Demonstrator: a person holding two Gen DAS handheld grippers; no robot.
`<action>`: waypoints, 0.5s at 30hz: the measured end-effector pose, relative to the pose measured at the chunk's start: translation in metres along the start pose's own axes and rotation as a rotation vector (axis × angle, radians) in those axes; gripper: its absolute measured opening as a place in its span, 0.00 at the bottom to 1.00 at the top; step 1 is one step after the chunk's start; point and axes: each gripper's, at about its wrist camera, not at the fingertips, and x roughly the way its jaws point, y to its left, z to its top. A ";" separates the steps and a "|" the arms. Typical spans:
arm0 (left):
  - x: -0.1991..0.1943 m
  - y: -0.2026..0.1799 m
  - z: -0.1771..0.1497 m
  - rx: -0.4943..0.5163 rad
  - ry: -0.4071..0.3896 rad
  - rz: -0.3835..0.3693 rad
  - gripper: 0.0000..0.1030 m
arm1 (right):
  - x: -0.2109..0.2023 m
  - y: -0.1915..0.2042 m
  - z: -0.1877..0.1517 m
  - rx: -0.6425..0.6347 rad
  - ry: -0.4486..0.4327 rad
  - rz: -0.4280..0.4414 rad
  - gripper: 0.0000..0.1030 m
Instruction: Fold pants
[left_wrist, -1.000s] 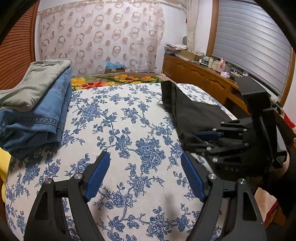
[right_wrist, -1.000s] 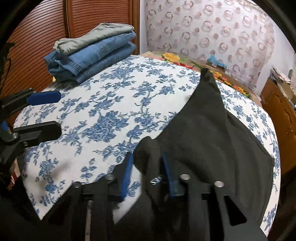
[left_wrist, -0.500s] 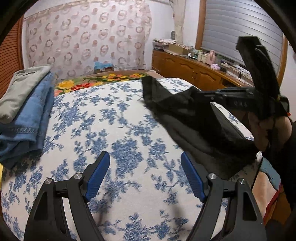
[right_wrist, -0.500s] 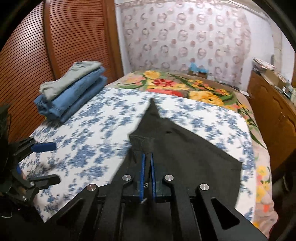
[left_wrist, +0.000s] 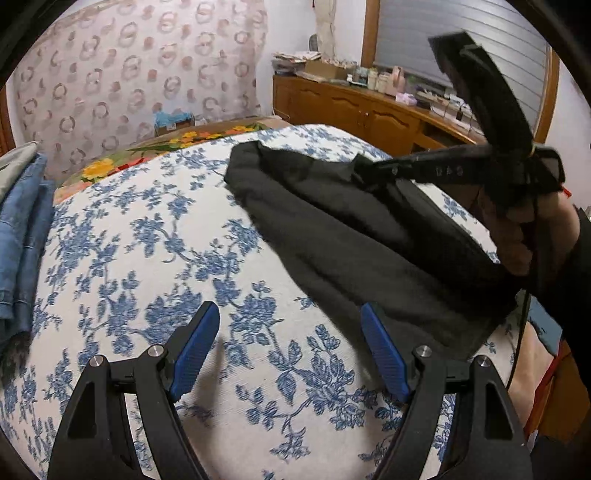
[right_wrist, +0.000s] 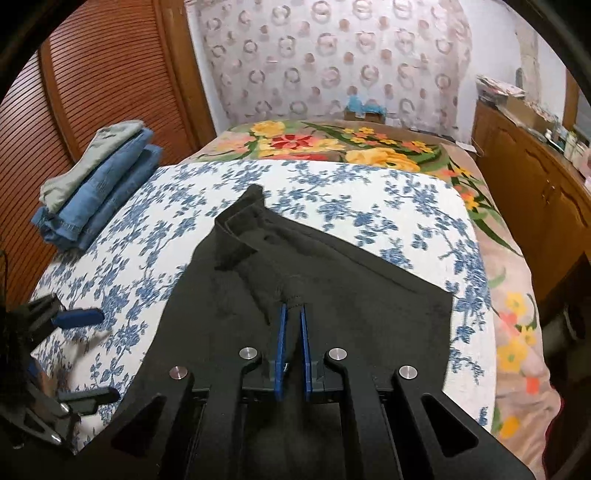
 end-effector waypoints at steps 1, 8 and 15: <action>0.002 -0.001 0.000 0.001 0.006 -0.003 0.77 | -0.001 -0.002 0.000 0.005 -0.003 -0.010 0.14; 0.011 -0.009 0.002 0.012 0.045 -0.009 0.77 | -0.020 -0.012 -0.001 0.018 -0.032 -0.053 0.24; 0.017 -0.012 0.001 0.024 0.066 0.015 0.78 | -0.012 -0.007 -0.003 0.008 0.011 -0.011 0.24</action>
